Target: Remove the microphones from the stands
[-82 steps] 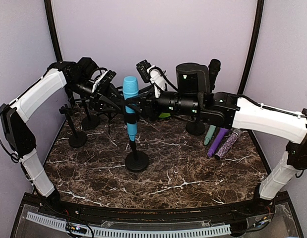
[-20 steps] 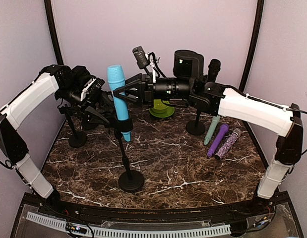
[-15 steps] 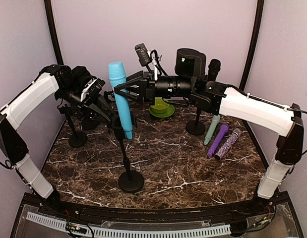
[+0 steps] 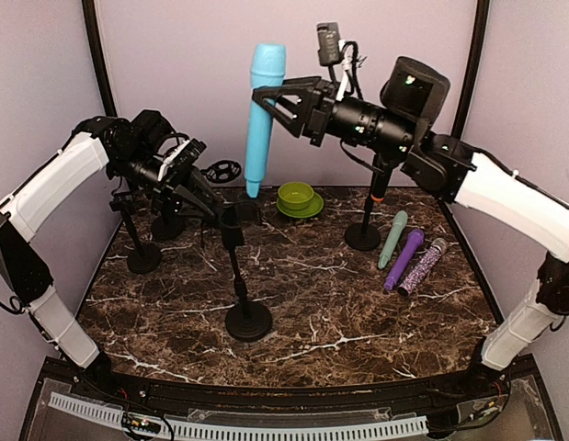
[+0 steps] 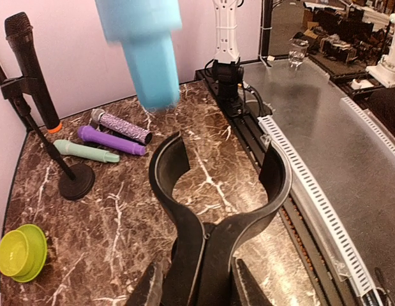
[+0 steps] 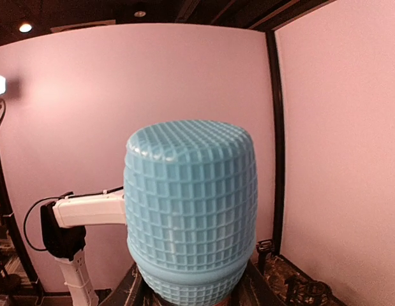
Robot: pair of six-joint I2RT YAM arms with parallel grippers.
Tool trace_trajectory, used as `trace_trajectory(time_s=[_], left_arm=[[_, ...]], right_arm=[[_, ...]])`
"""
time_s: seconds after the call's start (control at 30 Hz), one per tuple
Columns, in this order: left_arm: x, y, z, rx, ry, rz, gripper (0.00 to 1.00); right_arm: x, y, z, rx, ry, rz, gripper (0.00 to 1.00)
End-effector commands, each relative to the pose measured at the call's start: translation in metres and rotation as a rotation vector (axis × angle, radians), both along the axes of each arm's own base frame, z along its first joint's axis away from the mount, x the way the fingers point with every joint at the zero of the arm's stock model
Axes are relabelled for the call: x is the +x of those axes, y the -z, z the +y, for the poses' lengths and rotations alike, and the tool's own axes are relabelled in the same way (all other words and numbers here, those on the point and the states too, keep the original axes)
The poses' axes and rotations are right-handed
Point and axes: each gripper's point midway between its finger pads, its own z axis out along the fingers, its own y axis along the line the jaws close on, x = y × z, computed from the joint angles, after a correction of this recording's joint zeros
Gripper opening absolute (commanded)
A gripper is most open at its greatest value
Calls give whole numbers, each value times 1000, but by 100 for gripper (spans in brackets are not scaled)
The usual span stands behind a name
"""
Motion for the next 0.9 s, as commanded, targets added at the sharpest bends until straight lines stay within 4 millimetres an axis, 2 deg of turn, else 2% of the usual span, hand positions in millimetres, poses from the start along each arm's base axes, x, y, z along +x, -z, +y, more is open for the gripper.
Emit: trace_trajectory(time_s=[0.0,0.13,0.2,0.27,0.3,0.37,0.4,0.47,0.5,0.53,0.6,0.73,0.87], left_arm=[[17,-31,-3,-38,-44,-165,5],[23,-31,-4,-31,-62,-163,9],[25,-26,-4,-19,-70,-147,22],[27,-19,-4,-3,-85,-126,31],[28,-17,-4,3,-90,-114,38],[29,-13,-3,16,-104,-97,61],[30,-12,-3,18,-110,-90,67],[30,-11,-3,21,-119,-86,72],[30,-11,-2,22,-123,-89,75],[31,-12,-2,22,-131,-96,78],[32,-14,-1,17,-147,-109,85],[32,-24,-1,8,-174,-109,97],[36,-28,1,17,-218,-100,99]], right_arm=[[29,-40,-66,157,309,15,0],[62,-2,-106,173,458,190,0],[75,28,-120,162,523,284,0],[88,62,-135,159,605,407,0],[94,83,-140,142,633,469,0],[104,122,-154,124,709,581,0],[108,146,-161,107,751,638,0],[112,190,-174,81,814,739,0],[113,198,-181,95,829,771,0],[113,217,-188,83,856,805,0],[114,241,-202,88,904,853,0],[115,275,-228,93,987,926,0],[117,301,-256,81,1086,970,0]])
